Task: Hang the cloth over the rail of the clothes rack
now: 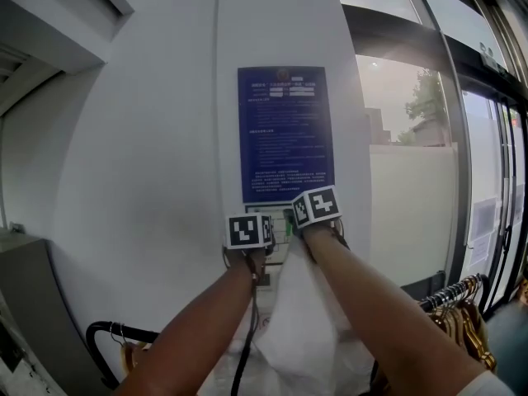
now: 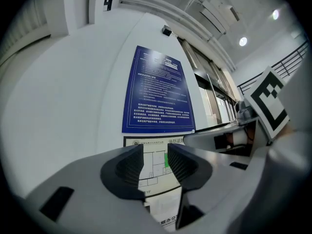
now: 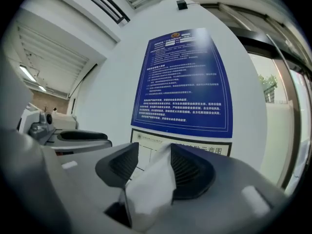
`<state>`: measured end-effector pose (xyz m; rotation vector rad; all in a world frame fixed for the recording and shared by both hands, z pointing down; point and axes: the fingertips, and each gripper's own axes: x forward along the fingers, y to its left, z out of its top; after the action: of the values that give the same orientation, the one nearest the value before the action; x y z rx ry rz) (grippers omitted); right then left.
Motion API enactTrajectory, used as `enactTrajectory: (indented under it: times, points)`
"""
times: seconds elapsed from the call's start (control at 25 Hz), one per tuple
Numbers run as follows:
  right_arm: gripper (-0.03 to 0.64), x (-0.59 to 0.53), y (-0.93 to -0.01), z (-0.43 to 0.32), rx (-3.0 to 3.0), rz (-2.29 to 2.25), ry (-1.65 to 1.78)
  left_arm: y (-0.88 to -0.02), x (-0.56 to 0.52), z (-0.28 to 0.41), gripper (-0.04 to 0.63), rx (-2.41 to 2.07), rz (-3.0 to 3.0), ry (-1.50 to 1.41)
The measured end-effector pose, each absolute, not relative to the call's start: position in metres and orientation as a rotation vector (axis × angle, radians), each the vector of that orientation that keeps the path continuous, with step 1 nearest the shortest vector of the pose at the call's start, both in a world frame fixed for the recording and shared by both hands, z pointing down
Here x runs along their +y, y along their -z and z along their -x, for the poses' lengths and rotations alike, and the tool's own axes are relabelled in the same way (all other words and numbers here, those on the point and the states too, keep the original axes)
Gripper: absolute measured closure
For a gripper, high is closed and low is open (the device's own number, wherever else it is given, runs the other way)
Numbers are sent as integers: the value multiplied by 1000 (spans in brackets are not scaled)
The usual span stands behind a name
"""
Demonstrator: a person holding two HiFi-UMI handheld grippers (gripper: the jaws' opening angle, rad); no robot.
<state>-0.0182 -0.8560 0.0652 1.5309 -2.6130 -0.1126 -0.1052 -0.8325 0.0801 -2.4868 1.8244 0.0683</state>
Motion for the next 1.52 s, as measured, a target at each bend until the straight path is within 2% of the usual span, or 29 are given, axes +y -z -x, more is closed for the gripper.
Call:
enactTrajectory:
  times: [0.52, 0.6, 1.0, 1.12, 1.16, 1.2, 1.24, 1.52]
  points:
    - [440, -863, -119, 31, -2276, -1332, 263, -81, -833, 97, 454, 1800, 2473, -16]
    - [464, -860, -129, 35, -2257, -1269, 229, -80, -833, 96, 453, 1802, 2468, -8]
    - [472, -834, -112, 29, -2353, -1336, 223, -71, -807, 93, 453, 1832, 2446, -32]
    - [566, -811, -104, 25, -2394, -1340, 268, -69, -782, 92, 458, 1846, 2428, -33]
    - [606, -803, -102, 24, -2408, -1339, 286, -69, -772, 91, 504, 1849, 2415, -27]
    - [615, -794, -100, 22, -2422, -1336, 300, -69, -762, 90, 561, 1850, 2401, -21]
    - [615, -784, -99, 20, -2435, -1336, 306, -69, -751, 88, 586, 1847, 2392, -15]
    - [615, -701, -108, -1, -2486, -1367, 257, -76, -670, 103, 591, 1803, 2453, -36]
